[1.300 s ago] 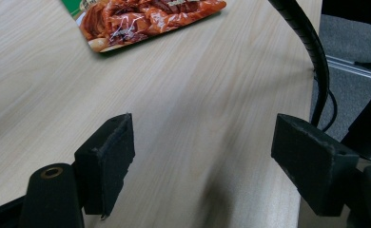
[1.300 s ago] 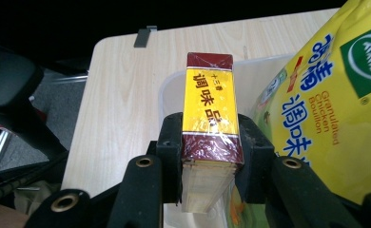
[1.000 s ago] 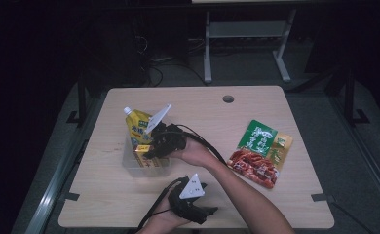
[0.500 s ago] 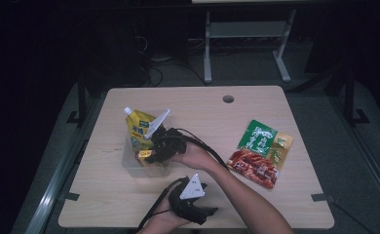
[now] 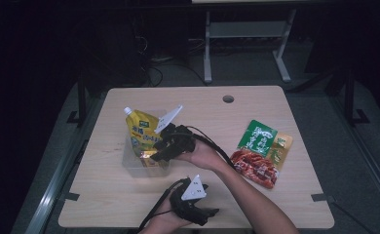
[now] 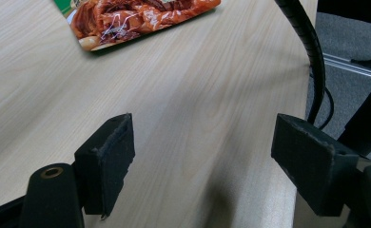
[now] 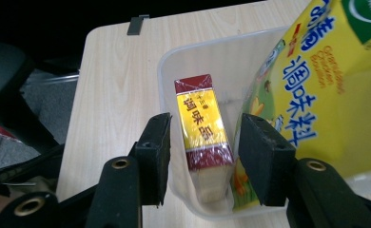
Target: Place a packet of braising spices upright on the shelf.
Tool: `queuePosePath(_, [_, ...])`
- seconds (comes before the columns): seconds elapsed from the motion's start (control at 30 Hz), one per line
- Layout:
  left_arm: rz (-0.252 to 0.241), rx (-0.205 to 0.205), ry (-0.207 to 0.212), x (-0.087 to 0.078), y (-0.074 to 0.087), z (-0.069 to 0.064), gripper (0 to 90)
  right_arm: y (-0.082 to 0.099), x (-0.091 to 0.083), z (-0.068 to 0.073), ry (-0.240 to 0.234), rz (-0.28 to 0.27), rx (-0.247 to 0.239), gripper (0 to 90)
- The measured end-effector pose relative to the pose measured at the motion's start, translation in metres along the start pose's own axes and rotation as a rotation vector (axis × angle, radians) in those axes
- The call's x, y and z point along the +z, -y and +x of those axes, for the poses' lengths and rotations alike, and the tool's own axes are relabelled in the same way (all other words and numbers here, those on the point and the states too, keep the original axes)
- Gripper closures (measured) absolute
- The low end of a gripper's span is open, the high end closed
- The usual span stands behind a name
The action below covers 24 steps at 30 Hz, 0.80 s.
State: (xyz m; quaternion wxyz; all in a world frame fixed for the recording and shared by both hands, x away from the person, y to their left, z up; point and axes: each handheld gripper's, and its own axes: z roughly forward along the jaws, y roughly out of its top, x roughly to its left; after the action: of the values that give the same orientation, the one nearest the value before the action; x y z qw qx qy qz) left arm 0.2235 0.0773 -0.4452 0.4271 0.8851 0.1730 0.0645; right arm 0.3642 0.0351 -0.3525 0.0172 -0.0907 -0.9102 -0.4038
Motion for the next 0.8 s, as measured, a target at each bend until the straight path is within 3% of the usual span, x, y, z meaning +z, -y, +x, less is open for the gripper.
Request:
queuePosePath(0.37, [0.000,-0.005,0.008,0.002,-0.001,0.001,23.0,0.012,-0.029,-0.001,-0.017,-0.039,0.039,45.5])
queuePosePath(0.8, [0.014,-0.001,0.010,0.005,-0.001,0.002,23.6,0.042,-0.064,-0.008,0.015,-0.075,0.120,42.9])
